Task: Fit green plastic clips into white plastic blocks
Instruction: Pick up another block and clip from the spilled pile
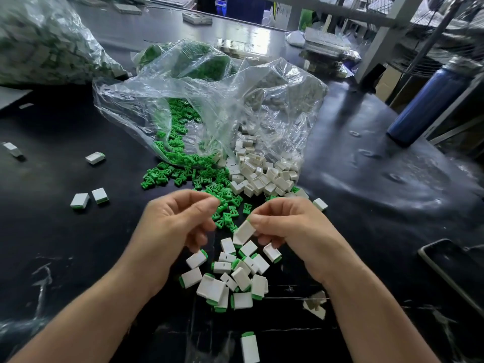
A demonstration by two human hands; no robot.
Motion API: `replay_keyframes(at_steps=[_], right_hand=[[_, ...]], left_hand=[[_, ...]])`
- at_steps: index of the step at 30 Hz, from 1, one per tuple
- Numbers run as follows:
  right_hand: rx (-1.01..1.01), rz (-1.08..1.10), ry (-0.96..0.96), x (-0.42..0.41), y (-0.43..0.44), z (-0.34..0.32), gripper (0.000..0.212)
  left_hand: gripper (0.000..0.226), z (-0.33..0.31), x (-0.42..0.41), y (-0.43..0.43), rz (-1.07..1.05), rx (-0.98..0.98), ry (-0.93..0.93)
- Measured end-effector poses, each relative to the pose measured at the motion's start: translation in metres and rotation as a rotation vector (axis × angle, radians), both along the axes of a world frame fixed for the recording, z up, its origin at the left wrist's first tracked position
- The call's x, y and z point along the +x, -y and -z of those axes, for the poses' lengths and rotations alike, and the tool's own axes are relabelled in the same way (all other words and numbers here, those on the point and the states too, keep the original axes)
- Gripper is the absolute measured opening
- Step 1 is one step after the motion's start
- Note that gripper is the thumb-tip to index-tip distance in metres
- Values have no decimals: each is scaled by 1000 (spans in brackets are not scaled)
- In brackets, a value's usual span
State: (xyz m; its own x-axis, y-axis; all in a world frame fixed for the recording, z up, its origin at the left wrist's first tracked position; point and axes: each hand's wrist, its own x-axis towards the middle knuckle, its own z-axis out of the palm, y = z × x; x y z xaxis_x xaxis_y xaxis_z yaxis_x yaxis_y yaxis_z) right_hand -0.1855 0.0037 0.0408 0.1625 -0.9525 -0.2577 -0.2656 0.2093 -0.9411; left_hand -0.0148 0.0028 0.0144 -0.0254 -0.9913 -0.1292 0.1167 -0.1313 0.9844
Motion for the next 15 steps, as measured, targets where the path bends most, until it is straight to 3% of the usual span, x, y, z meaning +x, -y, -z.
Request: replay_keyframes(at_steps=[1,4,7,10,15], right_hand=[[14,-44,-39,-2,0,-1,16],[45,-163,-189,-3,-1,1,17],[34,-214,-380,-1,-2,6,18],[6,-186,-432,-1,-2,9,25],[-72,-82,-450,-2,1,10,28]], left_hand=[[6,2,2,3,-61,5,12],[22,8,7,10,-179,25,48],[27,12,7,12,-196,48,58],[24,17,8,15,-205,49,119],[5,21,12,14,-223,-89,566]])
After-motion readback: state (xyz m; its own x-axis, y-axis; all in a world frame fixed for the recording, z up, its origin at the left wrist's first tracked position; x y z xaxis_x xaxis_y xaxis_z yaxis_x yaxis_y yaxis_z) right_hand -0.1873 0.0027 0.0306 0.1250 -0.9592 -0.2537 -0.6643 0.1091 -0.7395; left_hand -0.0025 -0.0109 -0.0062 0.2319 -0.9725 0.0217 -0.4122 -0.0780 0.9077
